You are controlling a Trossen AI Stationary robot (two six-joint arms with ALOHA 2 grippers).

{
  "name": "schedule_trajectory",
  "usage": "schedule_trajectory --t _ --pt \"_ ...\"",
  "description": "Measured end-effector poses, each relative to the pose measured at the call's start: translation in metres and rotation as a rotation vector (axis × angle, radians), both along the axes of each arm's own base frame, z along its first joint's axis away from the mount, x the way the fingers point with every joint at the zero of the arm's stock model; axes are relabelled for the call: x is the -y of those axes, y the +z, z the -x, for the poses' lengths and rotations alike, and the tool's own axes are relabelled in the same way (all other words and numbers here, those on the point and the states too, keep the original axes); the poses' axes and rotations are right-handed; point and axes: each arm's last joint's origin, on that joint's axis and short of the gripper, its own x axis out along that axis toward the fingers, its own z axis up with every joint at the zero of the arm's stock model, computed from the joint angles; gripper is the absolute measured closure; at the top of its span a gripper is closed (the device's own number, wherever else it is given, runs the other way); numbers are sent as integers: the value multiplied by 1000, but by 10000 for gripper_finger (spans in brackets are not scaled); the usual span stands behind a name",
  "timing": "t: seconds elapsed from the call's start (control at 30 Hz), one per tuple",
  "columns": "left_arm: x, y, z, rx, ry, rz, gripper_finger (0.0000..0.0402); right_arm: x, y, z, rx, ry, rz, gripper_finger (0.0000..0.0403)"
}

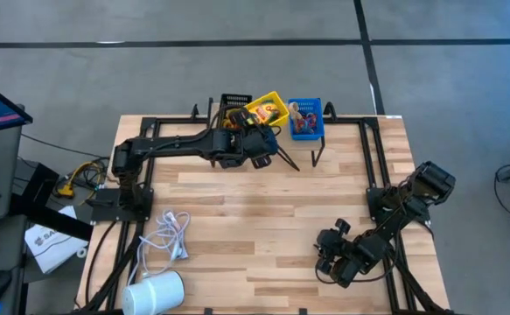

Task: Pick & Place Office Desk Supplies
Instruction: Put the yellow bin on top of the shelf

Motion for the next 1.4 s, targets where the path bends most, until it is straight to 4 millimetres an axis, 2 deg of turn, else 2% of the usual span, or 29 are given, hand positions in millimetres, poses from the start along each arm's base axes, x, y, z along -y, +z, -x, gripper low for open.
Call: schedule_trajectory --t 0.2,0.47,0.73,0.87,0.97,1.13,1.23,1.4 --pt "-7 -9 -8 17 25 5 398 0 0 -1 -9 12 5 253" --pt "-9 -8 -7 -2 21 -13 398 1 0 -1 -20 25 13 253" --pt "-2 14 -8 -3 -16 -85 398 2 0 -1 -13 24 27 253" --pt "8 27 -8 -33 -75 -122 398 11 8 -3 -46 56 126 253" --pt "24 31 -5 -111 -138 -139 398 26 38 -5 -107 58 229 253" --pt "54 29 6 -231 -250 -120 398 62 123 -1 -91 86 374 253" --pt "67 30 13 -329 -327 -148 398 92 174 7 -16 84 376 253" --pt "81 38 18 -373 -448 -170 398 153 253 23 137 49 297 253"
